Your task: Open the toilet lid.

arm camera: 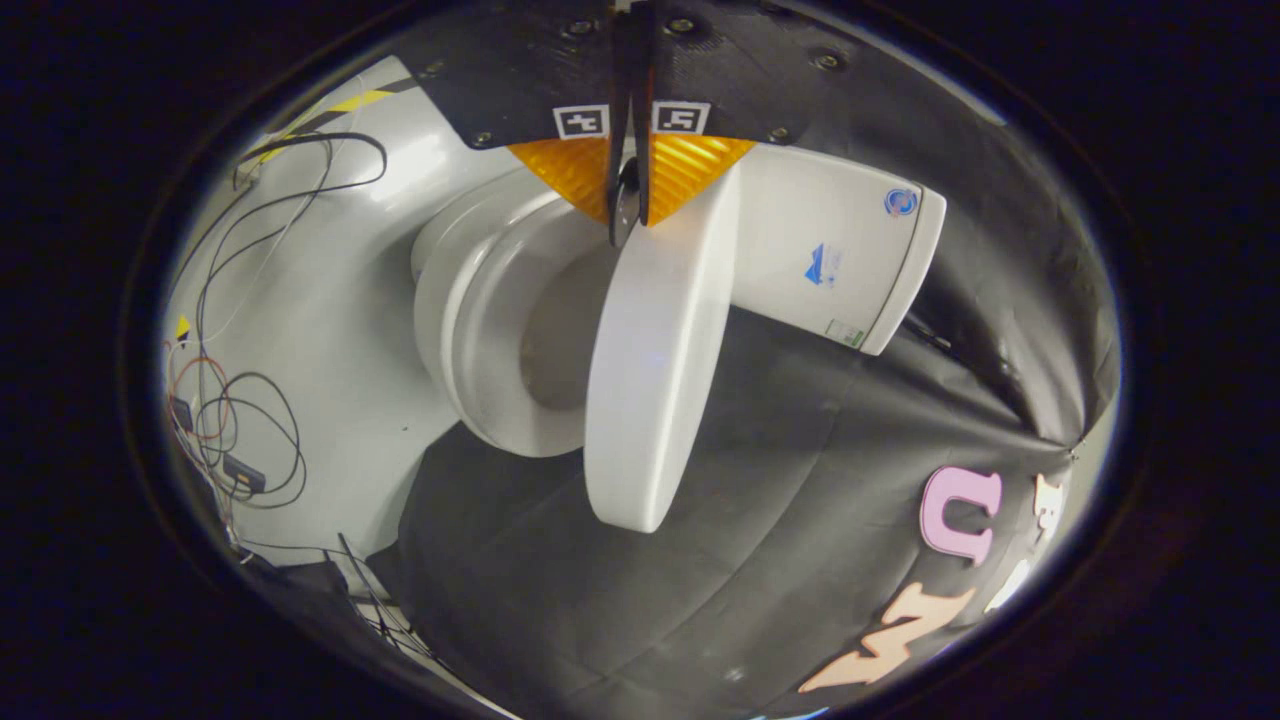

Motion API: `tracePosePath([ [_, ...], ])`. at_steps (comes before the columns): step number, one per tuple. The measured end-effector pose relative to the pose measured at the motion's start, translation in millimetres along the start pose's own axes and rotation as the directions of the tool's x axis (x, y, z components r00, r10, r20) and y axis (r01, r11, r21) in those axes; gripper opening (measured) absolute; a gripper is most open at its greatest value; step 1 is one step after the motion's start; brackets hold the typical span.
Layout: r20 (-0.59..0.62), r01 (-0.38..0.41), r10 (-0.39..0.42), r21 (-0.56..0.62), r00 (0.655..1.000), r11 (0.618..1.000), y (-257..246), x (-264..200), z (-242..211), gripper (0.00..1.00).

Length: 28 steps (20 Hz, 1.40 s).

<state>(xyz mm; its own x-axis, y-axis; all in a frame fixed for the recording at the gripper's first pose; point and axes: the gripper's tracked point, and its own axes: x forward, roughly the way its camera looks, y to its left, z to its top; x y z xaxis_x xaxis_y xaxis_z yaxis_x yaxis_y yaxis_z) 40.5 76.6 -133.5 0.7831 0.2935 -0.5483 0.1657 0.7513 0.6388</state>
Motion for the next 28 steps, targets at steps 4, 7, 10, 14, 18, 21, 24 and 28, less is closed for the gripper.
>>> tracePosePath([
  [4,0.015,-0.024,0.025,-0.027,1.000,0.999,26,-7,5,0.01],
  [7,0.033,-0.002,0.004,-0.073,0.999,0.997,38,-11,9,0.01],
  [10,0.054,0.007,-0.002,-0.090,0.999,0.996,43,-13,11,0.01],
  [14,0.069,0.032,-0.024,-0.119,0.997,0.992,39,-11,11,0.01],
  [18,0.096,0.057,-0.047,-0.105,0.994,0.993,39,-11,11,0.01],
  [21,0.114,0.046,-0.032,-0.122,0.993,0.991,41,-11,13,0.01],
  [24,0.121,0.053,-0.029,-0.201,0.992,0.978,40,-12,13,0.01],
  [28,0.130,0.049,-0.019,-0.234,0.991,0.971,42,-11,11,0.01],
])
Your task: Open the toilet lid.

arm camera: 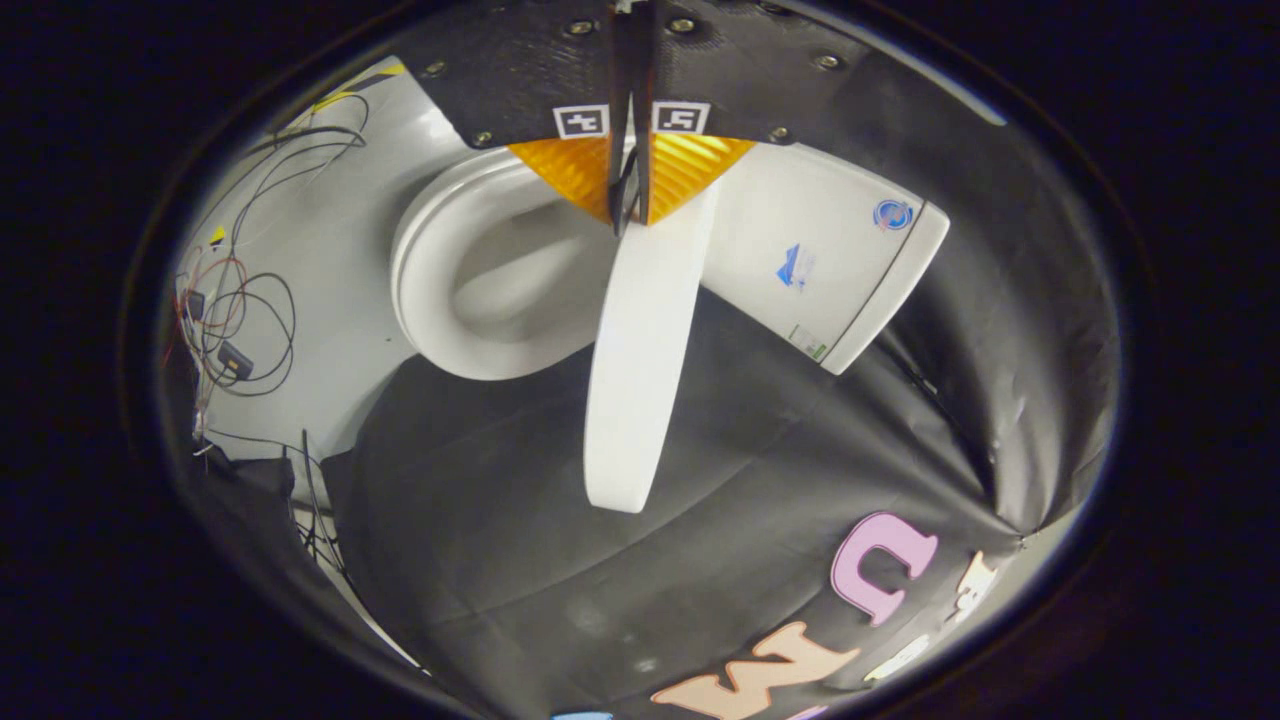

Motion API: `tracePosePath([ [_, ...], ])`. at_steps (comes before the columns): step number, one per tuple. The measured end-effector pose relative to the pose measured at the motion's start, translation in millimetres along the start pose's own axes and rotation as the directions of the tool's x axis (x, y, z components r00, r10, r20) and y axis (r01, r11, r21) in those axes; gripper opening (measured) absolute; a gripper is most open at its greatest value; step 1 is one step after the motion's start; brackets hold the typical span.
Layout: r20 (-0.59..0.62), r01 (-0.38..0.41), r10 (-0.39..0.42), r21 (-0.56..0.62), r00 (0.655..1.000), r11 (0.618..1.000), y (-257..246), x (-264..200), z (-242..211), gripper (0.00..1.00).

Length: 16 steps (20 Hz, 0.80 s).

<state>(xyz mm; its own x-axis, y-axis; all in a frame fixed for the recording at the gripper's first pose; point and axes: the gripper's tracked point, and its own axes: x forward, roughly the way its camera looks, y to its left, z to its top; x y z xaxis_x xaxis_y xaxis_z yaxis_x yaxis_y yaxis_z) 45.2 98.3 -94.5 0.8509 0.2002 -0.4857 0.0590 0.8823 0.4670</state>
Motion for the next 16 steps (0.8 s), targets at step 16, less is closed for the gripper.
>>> tracePosePath([
  [16,0.058,0.013,0.001,-0.226,0.998,0.974,5.8,-0.2,-1.1,0.01],
])
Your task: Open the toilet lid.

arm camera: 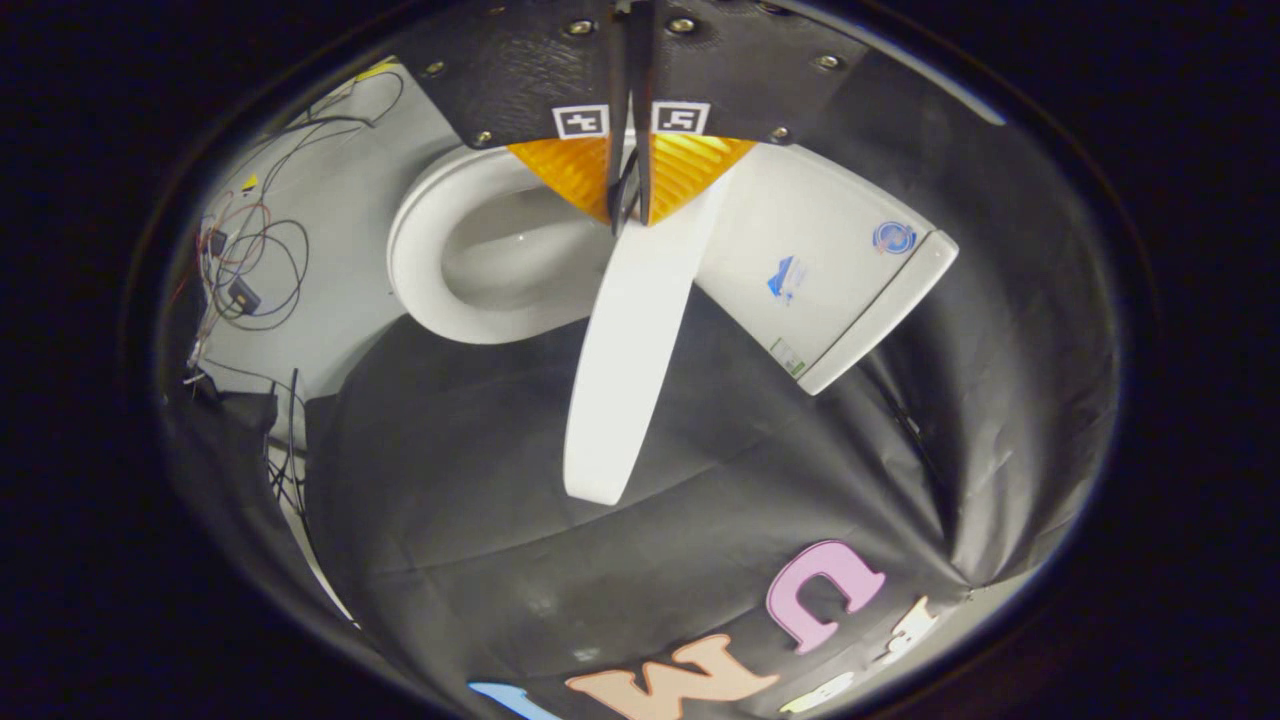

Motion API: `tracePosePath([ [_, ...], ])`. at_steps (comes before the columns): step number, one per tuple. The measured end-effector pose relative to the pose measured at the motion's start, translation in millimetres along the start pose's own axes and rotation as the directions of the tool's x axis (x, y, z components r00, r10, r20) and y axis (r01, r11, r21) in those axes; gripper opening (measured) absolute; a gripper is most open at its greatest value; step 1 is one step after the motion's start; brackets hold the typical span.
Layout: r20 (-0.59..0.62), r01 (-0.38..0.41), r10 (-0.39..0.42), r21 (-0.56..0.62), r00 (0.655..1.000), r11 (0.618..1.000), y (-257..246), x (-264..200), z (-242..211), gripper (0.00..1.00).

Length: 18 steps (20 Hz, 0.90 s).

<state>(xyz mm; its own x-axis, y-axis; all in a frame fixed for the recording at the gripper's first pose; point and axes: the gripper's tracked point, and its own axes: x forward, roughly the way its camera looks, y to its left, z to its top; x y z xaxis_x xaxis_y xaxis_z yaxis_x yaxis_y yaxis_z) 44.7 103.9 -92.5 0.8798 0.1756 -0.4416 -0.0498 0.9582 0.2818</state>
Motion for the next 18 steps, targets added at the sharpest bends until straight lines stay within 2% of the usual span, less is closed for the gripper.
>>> tracePosePath([
  [5,0.013,-0.026,0.028,-0.141,1.000,0.990,4.3,-2.5,-0.3,0.02],
  [10,0.035,-0.050,0.056,-0.153,0.998,0.987,9.6,-3.1,0.6,0.01],
  [16,0.058,0.000,0.012,-0.195,0.998,0.981,7.4,-3.2,-1.1,0.02],
  [18,0.067,0.004,0.007,-0.168,0.998,0.986,8.4,-3.3,-1.6,0.01],
])
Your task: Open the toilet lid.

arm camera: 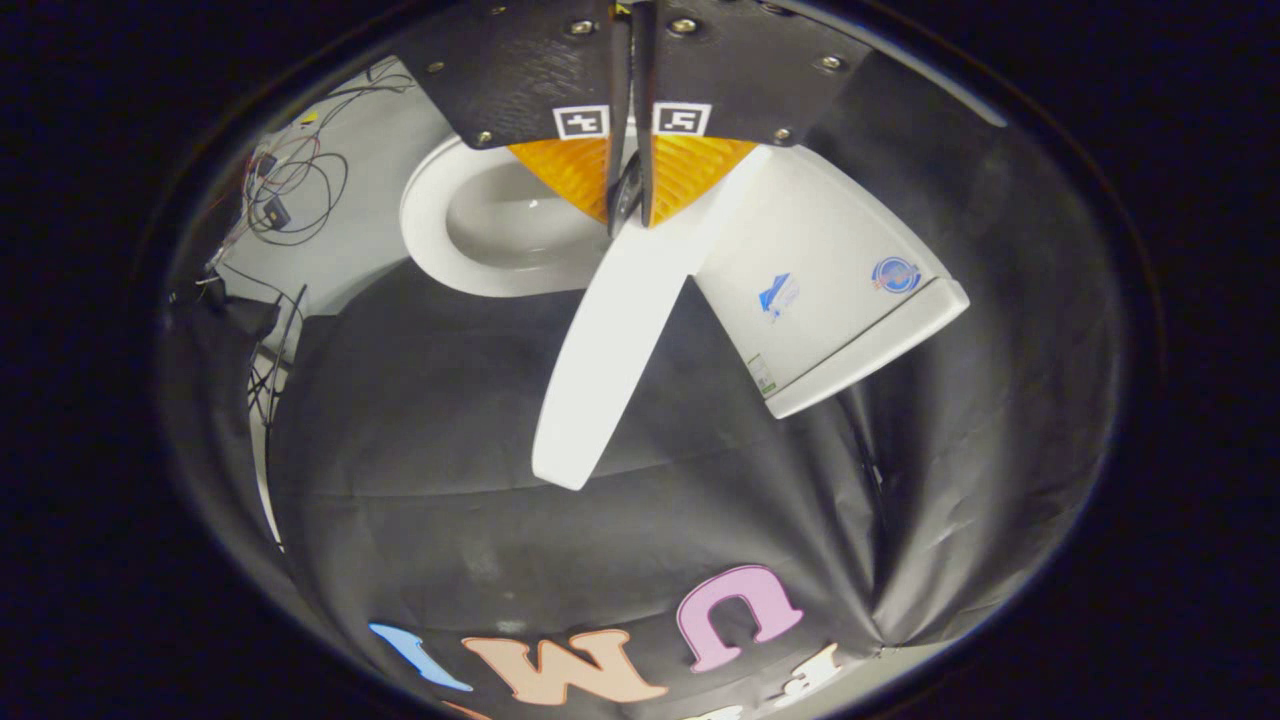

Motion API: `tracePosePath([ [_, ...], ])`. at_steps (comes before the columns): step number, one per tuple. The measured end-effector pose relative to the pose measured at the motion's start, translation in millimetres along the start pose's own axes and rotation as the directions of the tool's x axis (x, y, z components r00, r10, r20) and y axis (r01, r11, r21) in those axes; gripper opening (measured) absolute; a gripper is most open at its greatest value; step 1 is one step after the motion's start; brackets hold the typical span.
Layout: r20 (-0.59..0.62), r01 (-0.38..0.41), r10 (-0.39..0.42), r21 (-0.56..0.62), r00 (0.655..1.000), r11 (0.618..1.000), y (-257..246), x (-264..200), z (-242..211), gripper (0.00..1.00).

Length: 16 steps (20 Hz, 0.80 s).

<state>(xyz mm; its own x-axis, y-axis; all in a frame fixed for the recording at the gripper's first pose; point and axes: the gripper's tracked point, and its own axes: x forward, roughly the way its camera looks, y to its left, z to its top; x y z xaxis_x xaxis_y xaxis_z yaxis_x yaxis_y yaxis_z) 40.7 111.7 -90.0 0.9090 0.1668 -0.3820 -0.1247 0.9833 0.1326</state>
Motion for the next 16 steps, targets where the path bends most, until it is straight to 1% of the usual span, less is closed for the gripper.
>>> tracePosePath([
  [1,0.007,0.008,-0.009,0.009,1.000,1.000,-0.1,-0.3,0.2,0.02],
  [5,0.022,0.044,-0.044,-0.041,0.999,0.998,-3.0,-1.3,1.5,0.02],
  [8,0.033,0.050,-0.050,-0.009,0.998,0.999,-2.1,0.7,-1.8,0.02],
  [13,0.055,0.056,-0.053,-0.056,0.997,0.997,-1.4,0.2,0.1,0.02],
  [16,0.071,0.053,-0.050,-0.054,0.996,0.997,-1.5,1.1,-0.8,0.02],
])
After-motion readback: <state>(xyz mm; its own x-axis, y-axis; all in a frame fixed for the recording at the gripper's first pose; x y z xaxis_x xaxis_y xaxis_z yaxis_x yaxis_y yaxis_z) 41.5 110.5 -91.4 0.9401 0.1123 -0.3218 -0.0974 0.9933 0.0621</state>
